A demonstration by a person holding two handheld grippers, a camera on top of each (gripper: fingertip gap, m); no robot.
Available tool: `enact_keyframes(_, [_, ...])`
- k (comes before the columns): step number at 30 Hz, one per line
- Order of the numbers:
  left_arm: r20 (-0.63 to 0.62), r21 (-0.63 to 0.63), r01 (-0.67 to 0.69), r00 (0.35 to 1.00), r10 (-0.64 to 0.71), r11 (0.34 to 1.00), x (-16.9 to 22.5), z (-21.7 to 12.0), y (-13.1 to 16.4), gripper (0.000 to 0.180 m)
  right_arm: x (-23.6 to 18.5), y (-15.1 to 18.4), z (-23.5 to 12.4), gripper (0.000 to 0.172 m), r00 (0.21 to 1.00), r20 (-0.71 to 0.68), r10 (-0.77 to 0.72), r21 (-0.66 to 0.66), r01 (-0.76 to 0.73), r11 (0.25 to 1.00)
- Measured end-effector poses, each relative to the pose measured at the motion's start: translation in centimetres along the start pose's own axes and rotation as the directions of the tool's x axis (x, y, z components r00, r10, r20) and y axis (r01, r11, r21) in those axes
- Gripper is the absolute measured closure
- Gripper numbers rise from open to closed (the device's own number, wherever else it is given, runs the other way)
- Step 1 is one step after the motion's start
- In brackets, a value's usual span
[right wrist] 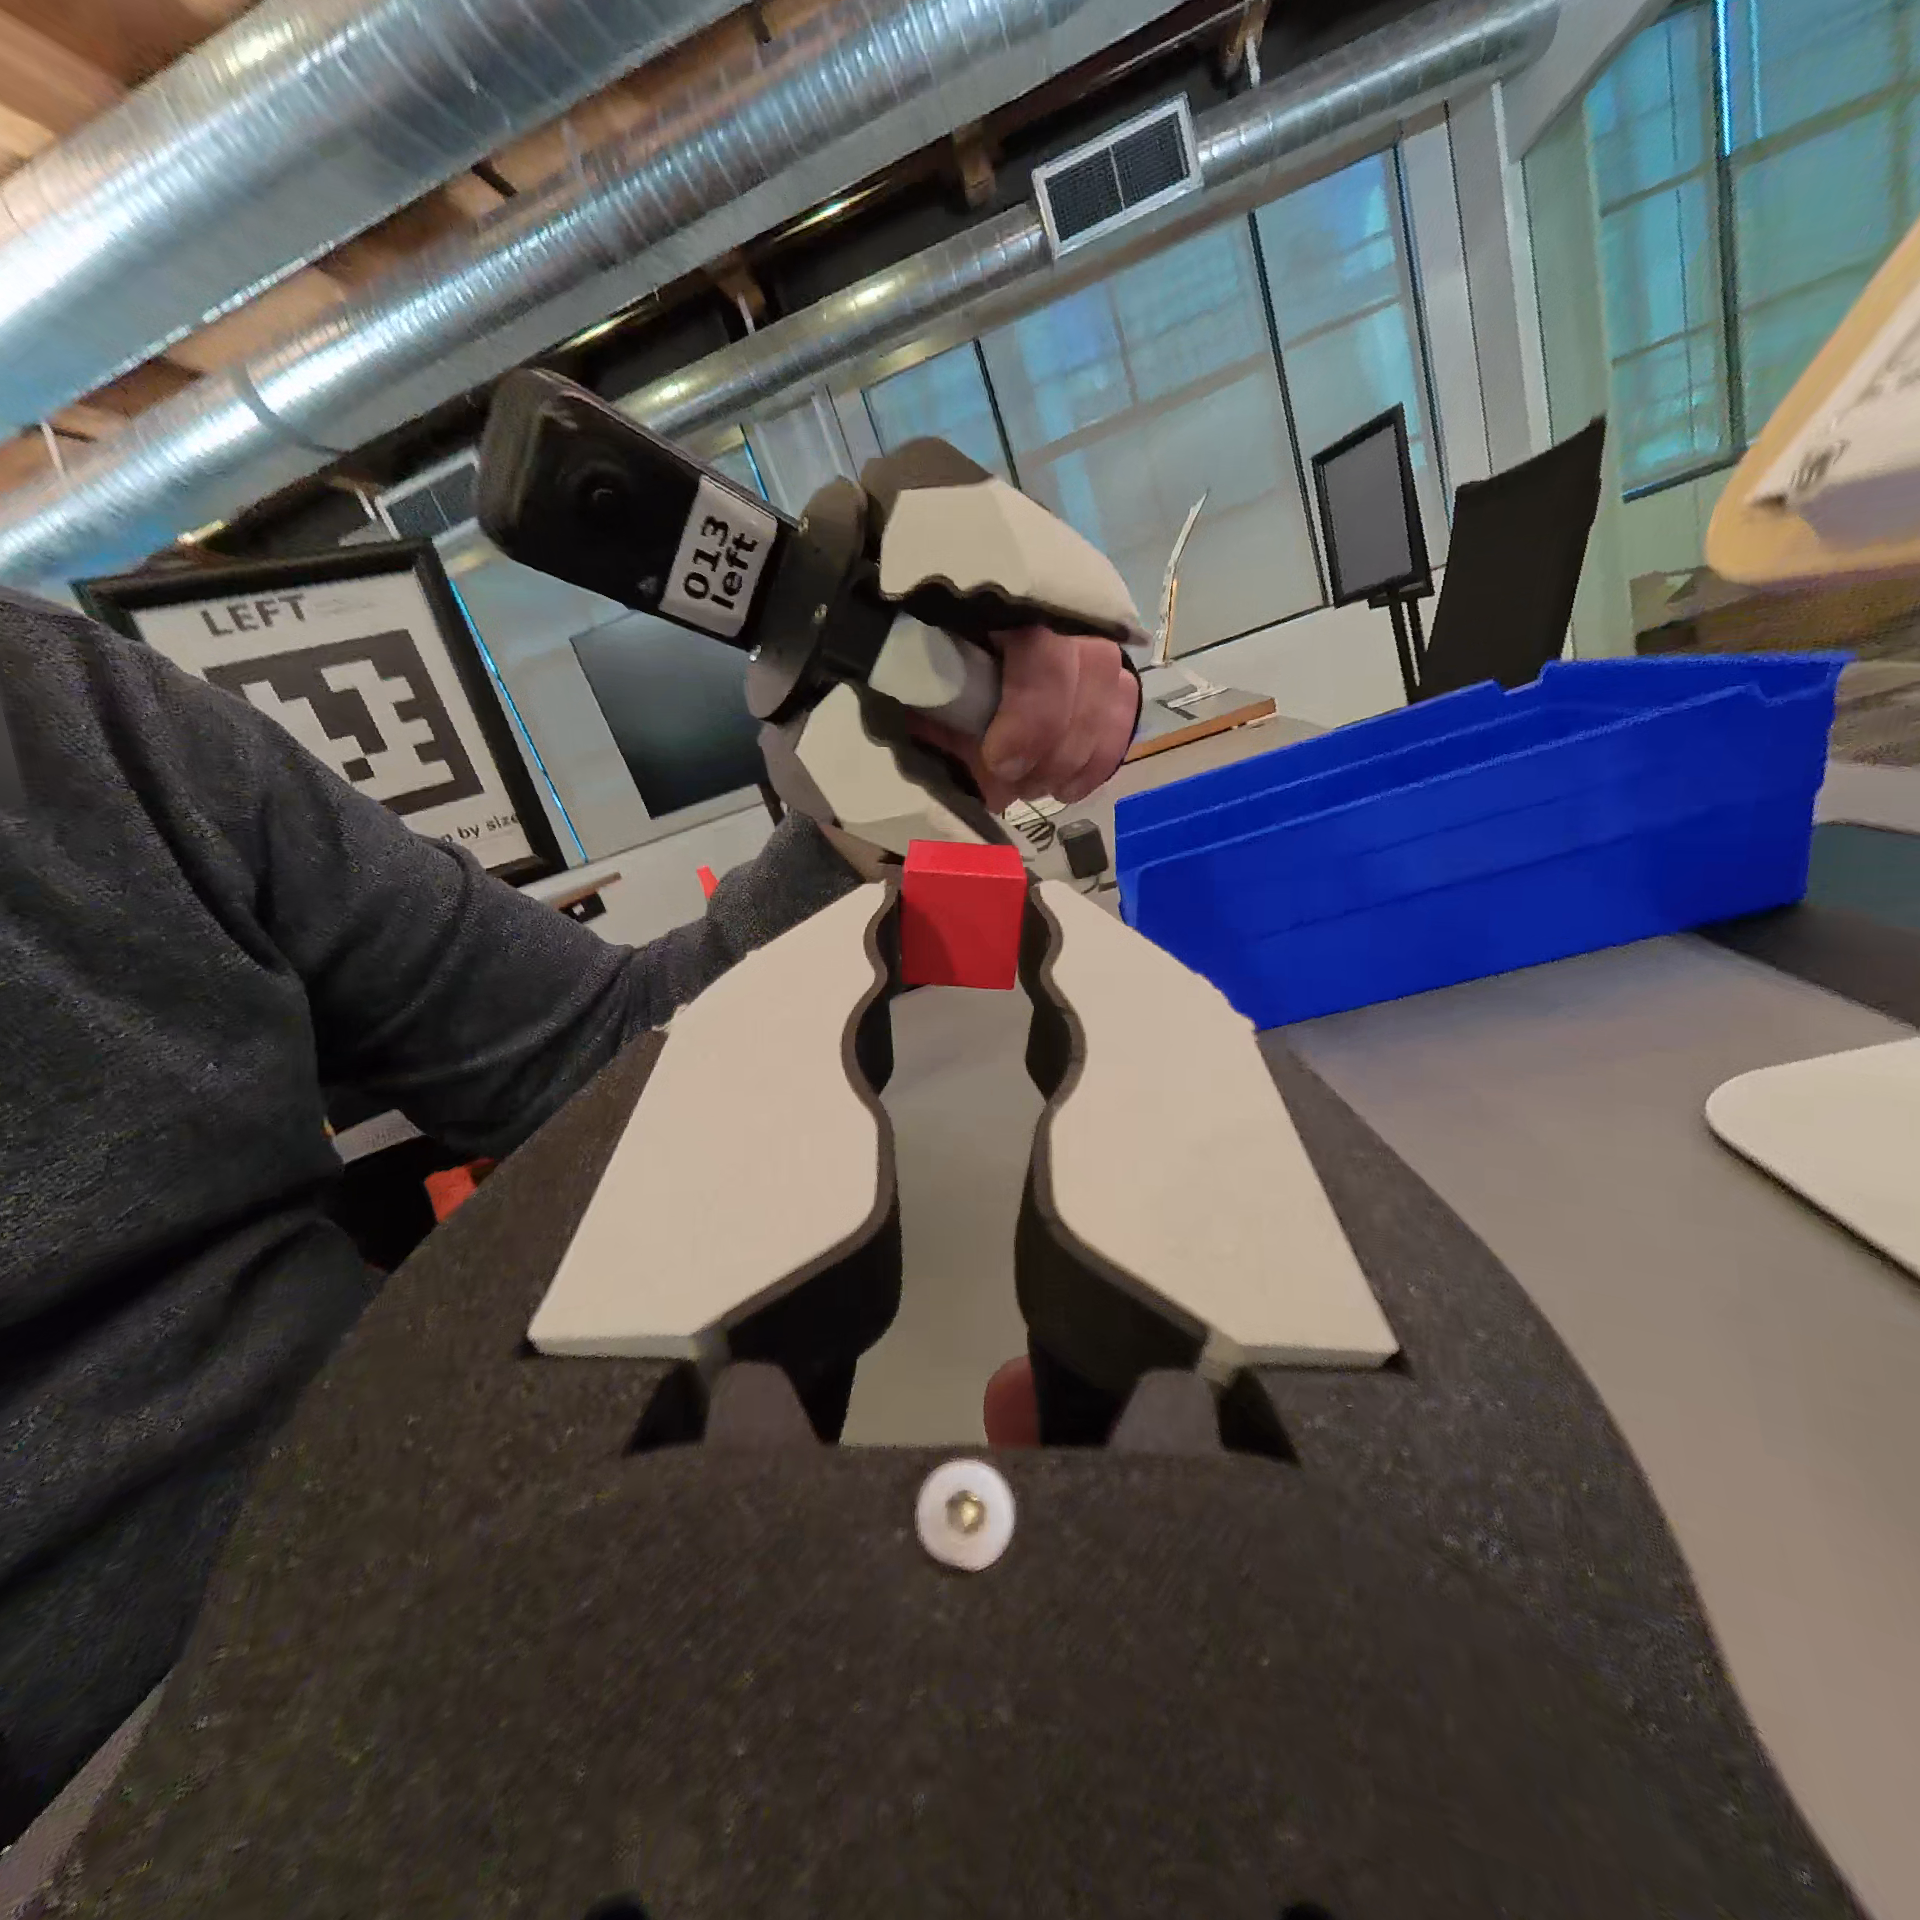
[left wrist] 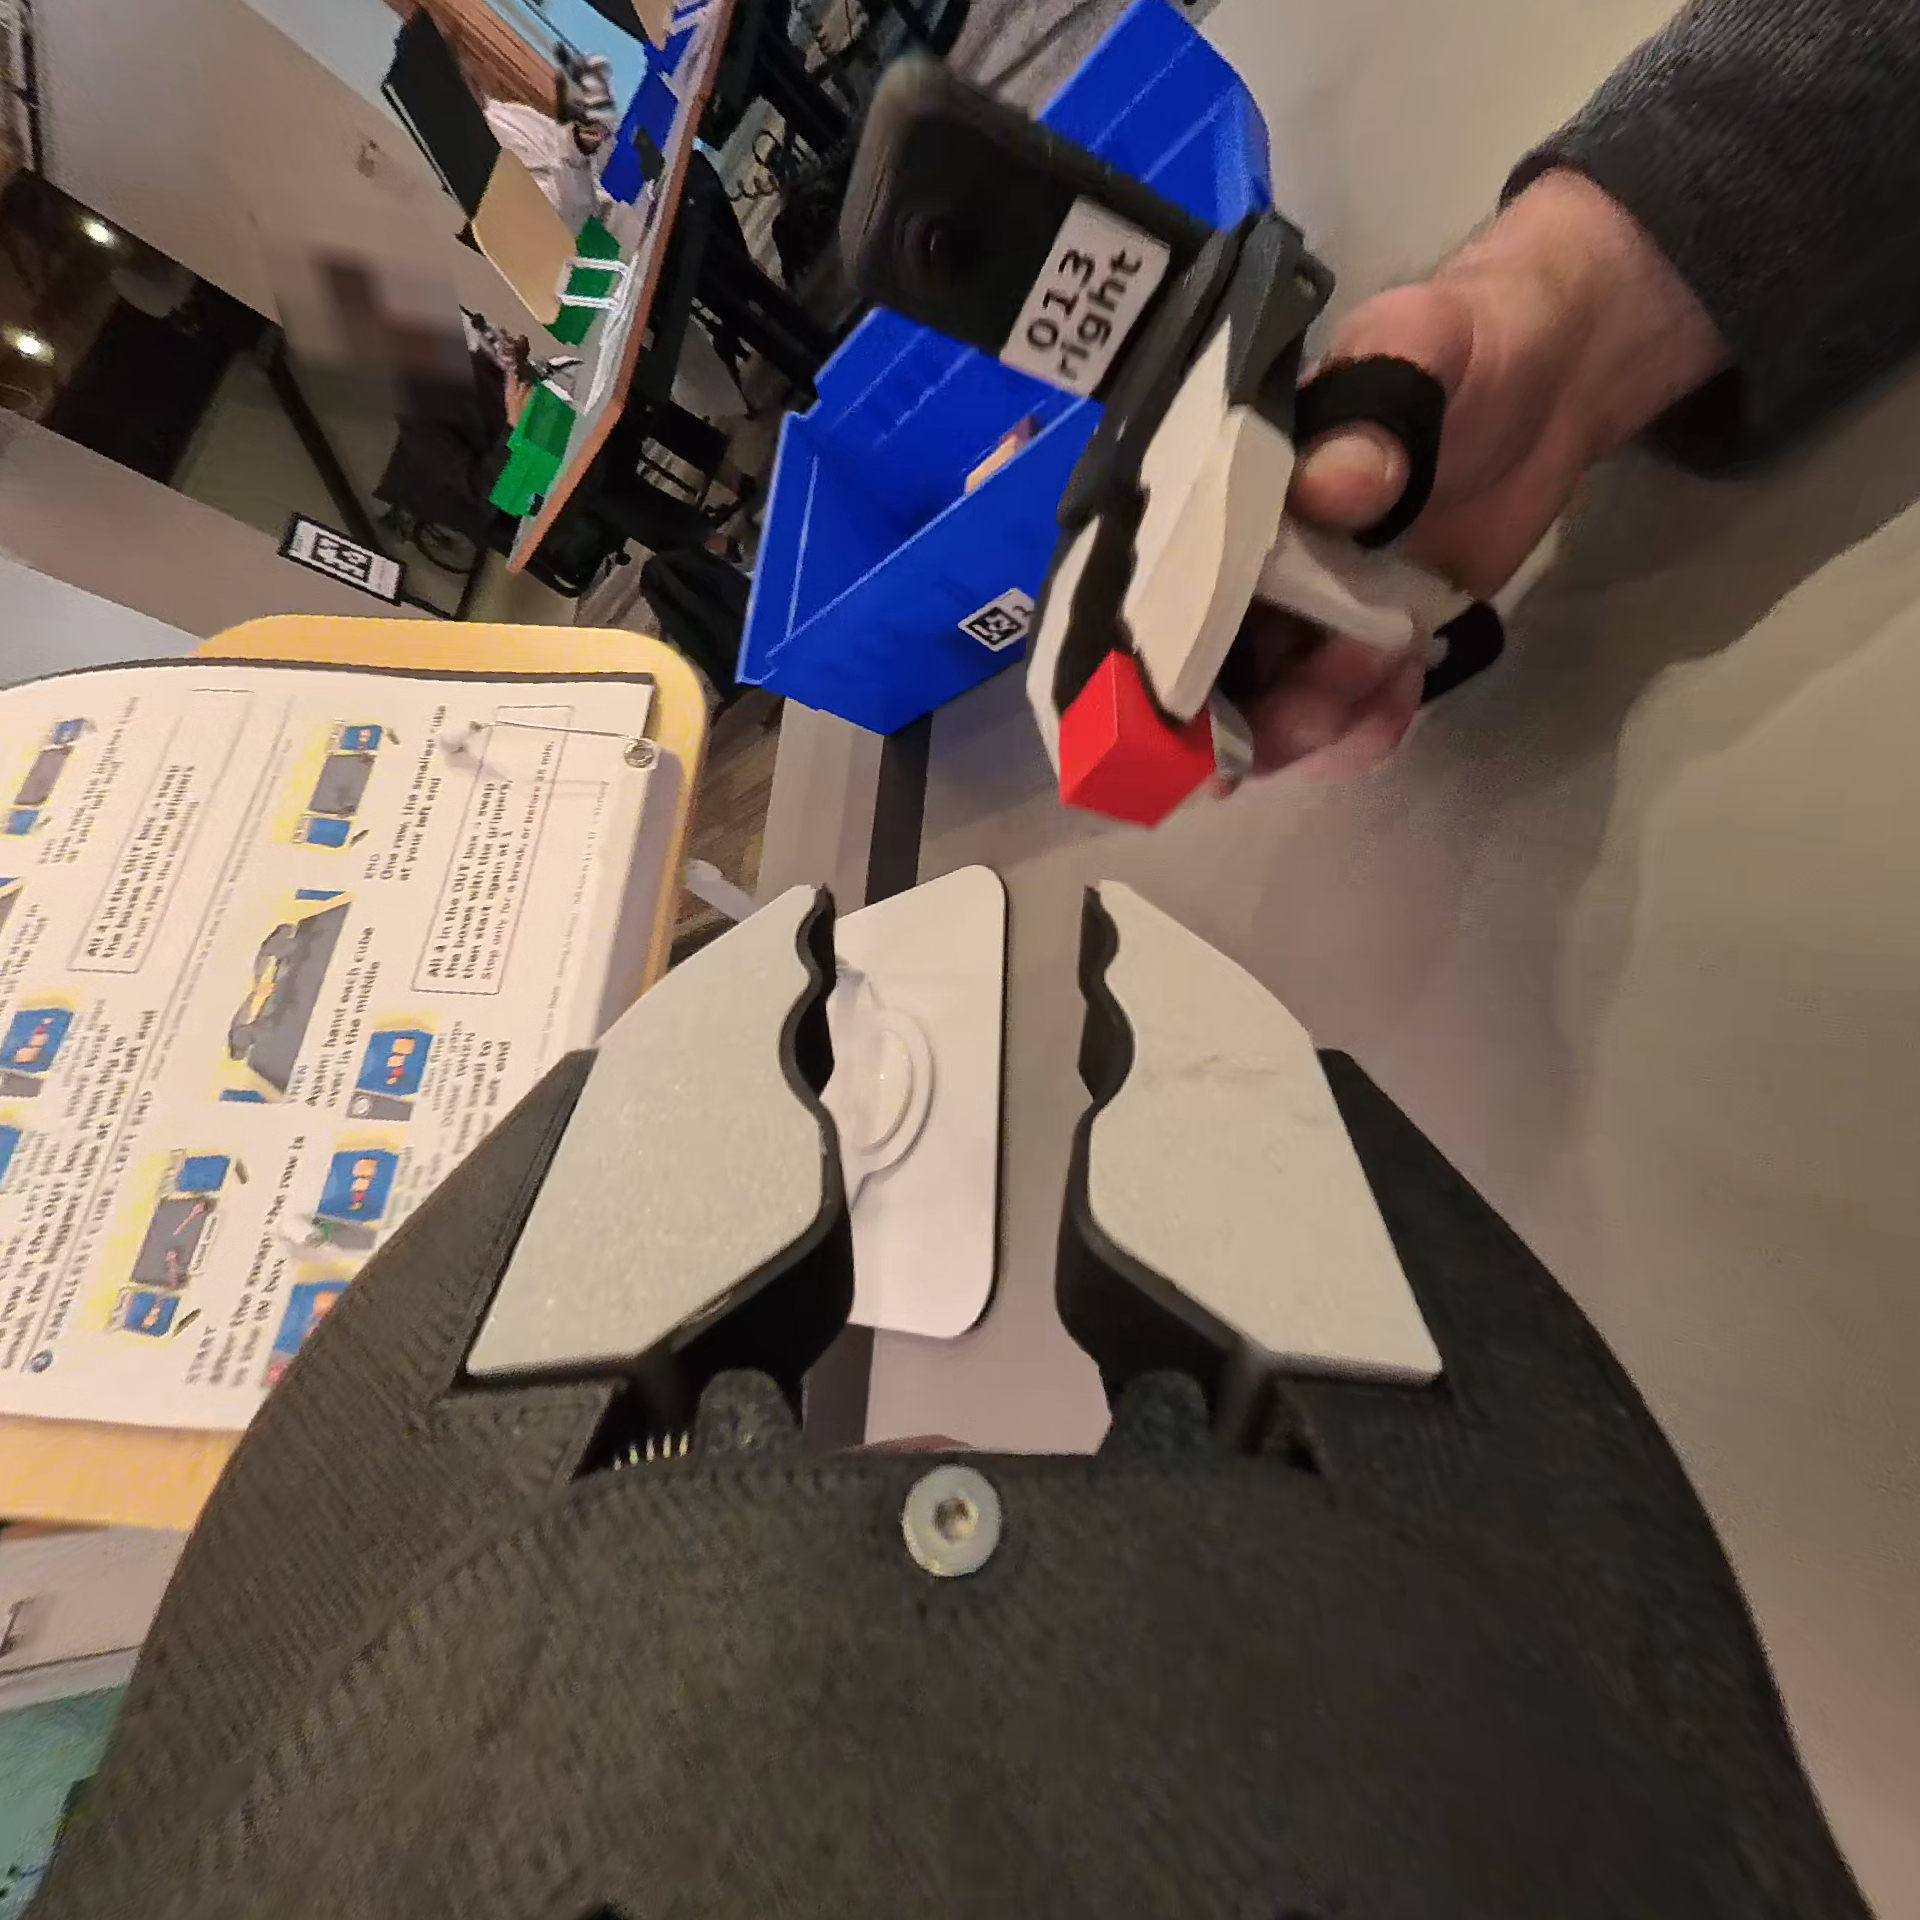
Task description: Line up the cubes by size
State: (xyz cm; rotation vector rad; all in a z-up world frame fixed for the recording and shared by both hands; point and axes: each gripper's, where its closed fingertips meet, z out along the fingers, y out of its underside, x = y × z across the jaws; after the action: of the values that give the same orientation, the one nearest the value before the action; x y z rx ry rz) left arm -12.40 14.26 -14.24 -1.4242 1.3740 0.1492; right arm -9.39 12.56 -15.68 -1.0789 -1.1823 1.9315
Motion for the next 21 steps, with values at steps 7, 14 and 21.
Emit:
enact_keyframes(7, [0.05, -0.042, -0.011, 0.999, 0.013, 0.999, -1.4, -1.6, 0.6, 0.145, -2.6, -5.5, -3.1, 0.151, 0.925, -0.141, -0.354, -0.225, 0.318, 0.921])
enact_keyframes(14, [0.044, -0.055, -0.018, 0.999, 0.02, 0.998, -1.3, -1.4, 0.7, 0.147, 1.0, -10.3, -14.9, 0.151, 0.652, -0.273, -0.708, -0.69, 0.38, 0.616])
enact_keyframes(21, [0.036, -0.055, -0.019, 0.999, 0.021, 0.998, -1.1, -1.3, 0.7, 0.149, 6.5, -10.3, -27.8, 0.15, 0.618, -0.124, -0.776, -0.976, 0.064, 0.206])
